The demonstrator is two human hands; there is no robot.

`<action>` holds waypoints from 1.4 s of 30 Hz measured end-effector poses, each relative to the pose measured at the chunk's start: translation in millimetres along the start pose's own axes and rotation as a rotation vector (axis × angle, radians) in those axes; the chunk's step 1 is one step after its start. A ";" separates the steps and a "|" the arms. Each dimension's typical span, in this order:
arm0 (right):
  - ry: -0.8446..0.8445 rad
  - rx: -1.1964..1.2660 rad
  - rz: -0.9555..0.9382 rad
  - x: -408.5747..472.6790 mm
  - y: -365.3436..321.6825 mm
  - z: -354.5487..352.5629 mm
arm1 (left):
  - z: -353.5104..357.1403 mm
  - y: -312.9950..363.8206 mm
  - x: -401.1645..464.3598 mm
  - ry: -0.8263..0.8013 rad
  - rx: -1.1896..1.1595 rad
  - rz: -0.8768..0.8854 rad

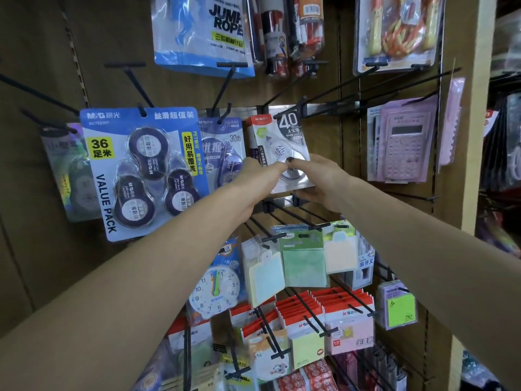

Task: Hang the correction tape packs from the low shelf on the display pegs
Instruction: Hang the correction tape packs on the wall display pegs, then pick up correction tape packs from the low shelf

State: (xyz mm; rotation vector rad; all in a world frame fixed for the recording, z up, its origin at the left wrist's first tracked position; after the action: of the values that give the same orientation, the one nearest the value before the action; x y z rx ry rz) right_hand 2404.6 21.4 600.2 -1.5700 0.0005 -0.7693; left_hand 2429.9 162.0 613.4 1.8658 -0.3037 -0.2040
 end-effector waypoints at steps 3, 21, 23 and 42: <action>0.000 -0.234 -0.053 -5.3 3.2 -3.7 | 0.0 -0.7 -11.9 0.067 0.121 0.016; 0.390 -0.404 -0.444 -155.7 31.0 -93.7 | 69.5 -75.4 -103.4 0.267 0.439 0.844; 0.401 -0.401 -0.408 -179.7 56.9 -106.5 | 90.2 -103.9 -114.4 0.224 0.478 0.895; 0.304 -0.565 0.842 -535.7 467.1 -156.2 | 254.8 -600.7 -187.5 -0.592 0.778 -0.168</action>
State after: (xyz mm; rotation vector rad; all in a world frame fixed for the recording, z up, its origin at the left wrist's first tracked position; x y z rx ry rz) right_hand 2120.5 32.9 -69.6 -1.7345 1.1128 -0.3217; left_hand 2241.4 163.9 -38.8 2.5723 -0.7041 -0.8576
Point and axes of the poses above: each hand's wrist, its own x-axis towards the middle knuckle, its own z-axis out of the palm, y = z × x, the point moved 2 cm from there along x, towards the middle knuckle, and after that the axes turned 15 degrees about -z, right-handed, at the moved point
